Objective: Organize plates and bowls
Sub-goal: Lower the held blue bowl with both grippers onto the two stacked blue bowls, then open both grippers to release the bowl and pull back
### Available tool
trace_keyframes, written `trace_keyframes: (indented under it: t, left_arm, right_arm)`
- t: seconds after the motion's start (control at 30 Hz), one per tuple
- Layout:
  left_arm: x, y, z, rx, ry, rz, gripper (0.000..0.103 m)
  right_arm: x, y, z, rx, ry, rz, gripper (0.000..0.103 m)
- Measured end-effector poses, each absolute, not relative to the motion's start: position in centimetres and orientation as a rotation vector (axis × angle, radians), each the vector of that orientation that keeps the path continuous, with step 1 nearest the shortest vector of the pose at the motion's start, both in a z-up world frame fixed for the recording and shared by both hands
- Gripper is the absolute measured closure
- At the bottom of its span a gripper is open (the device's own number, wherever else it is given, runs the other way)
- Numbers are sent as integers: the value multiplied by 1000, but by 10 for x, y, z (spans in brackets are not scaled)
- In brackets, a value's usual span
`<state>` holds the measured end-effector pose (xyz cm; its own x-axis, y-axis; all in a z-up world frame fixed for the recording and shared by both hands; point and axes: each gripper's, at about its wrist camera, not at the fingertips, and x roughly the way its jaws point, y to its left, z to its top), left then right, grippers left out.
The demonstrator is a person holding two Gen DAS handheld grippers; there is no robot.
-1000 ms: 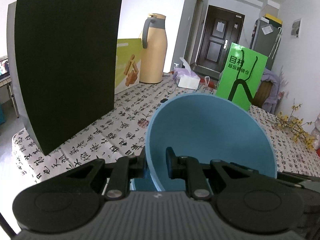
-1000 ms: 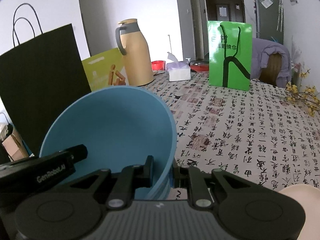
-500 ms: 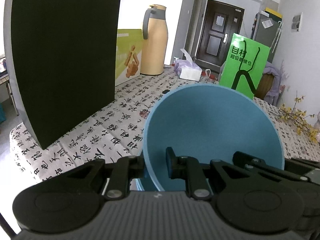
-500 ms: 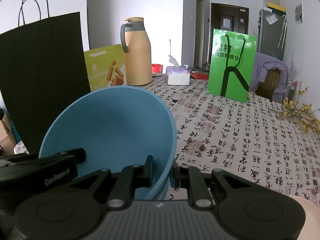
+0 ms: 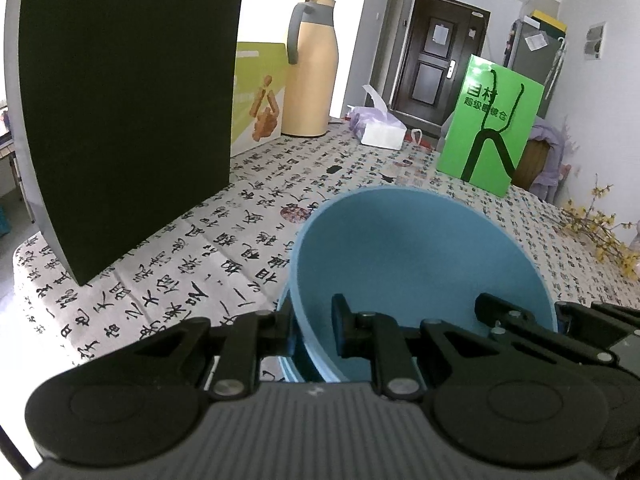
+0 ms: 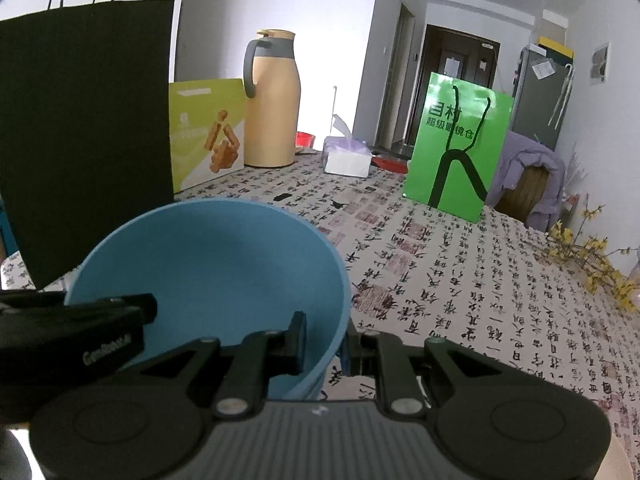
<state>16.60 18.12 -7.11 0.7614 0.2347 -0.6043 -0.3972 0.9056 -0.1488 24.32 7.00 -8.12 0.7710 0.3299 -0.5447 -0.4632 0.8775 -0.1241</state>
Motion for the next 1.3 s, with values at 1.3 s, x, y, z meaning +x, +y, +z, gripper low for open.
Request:
trace_keyframes:
  t: [1.3]
  left_arm:
    - [162,189,-58,-264,604,358,83]
  right_arm:
    - [249,53,-82,-110,573,491,90]
